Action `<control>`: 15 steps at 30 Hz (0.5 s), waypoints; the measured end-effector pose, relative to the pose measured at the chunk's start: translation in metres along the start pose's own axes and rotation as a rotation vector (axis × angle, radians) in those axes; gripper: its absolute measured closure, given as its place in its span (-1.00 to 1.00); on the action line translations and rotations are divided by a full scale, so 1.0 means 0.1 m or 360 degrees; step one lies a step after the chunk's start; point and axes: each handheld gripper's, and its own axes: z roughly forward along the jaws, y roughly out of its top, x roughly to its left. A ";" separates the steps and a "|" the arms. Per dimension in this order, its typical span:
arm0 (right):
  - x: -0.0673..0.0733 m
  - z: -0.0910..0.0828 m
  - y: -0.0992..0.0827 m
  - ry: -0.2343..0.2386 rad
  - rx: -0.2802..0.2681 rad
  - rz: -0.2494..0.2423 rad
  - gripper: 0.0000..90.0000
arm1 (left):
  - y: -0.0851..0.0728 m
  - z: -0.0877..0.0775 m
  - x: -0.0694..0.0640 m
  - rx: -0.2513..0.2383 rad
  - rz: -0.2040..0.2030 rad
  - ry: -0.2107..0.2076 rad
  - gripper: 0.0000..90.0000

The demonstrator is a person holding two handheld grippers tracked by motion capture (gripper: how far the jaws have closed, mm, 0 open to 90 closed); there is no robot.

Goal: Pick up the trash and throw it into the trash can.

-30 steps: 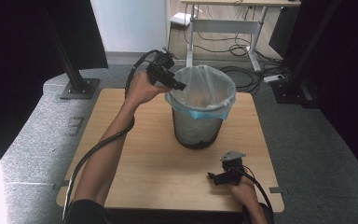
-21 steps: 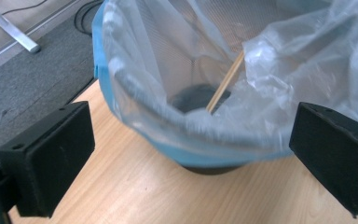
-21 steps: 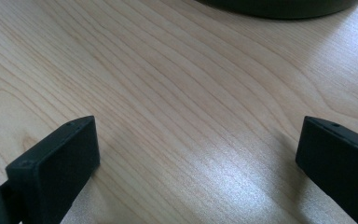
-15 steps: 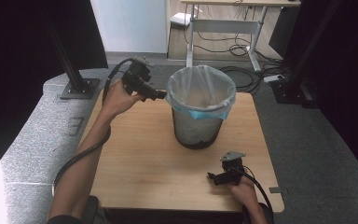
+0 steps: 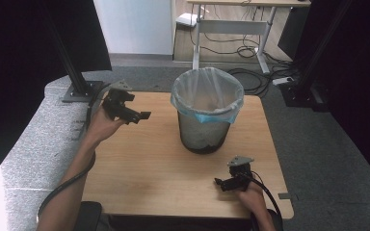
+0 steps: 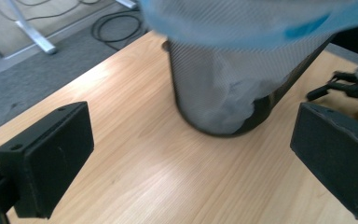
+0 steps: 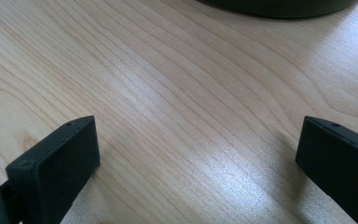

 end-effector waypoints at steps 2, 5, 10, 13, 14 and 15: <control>0.00 0.00 0.00 -0.0001 0.0000 0.0001 -1.00 | -0.15 -0.01 0.03 -0.0016 -0.0032 -0.0003 -1.00; 0.00 0.00 0.00 -0.0002 0.0001 0.0005 -1.00 | -0.38 0.00 0.05 -0.0036 -0.0058 -0.0010 -1.00; 0.01 0.00 0.00 -0.0005 0.0001 0.0007 -1.00 | -0.77 0.06 0.04 -0.0029 -0.0091 -0.0008 -1.00; 0.01 0.00 0.00 -0.0006 0.0000 0.0009 -1.00 | -1.00 0.14 0.03 -0.0025 -0.0129 -0.0031 -1.00; 0.01 0.00 0.00 -0.0006 0.0000 0.0009 -1.00 | -1.08 0.17 0.02 -0.0023 -0.0142 -0.0033 -1.00; 0.01 0.00 0.00 -0.0006 0.0000 0.0008 -1.00 | -1.16 0.20 0.02 -0.0020 -0.0153 -0.0038 -1.00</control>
